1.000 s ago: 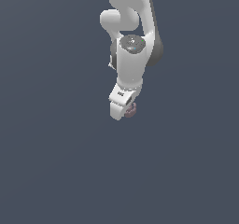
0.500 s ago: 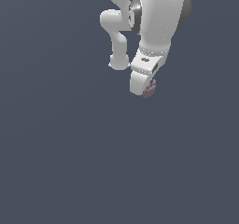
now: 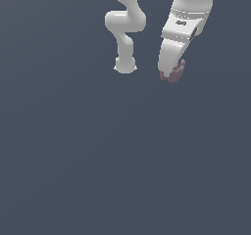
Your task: Pick up the object and move it to a goal position.
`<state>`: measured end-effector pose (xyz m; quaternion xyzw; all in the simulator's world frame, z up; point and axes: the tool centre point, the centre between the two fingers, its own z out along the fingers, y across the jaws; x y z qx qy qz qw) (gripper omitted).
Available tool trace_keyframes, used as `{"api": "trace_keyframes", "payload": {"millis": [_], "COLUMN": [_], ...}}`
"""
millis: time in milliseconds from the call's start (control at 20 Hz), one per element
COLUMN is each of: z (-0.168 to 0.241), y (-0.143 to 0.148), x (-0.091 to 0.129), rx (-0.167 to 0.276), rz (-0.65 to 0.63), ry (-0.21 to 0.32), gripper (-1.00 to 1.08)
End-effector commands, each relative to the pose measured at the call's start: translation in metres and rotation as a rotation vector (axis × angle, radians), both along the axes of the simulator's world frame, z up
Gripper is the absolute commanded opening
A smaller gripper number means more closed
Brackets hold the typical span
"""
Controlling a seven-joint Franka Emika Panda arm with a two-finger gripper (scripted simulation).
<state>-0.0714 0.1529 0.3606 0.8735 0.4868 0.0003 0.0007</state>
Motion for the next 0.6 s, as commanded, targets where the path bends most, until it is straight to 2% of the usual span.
{"api": "trace_keyframes", "payload": {"millis": [0,550], "z": [0.014,0.03], "y": [0.008,0.019], "x": [-0.003,-0.004], "rx": [0.0,0.001], "rz": [-0.001,-0.003], "ry": [0.001,0.001], "gripper": [-1.0,-1.0]}}
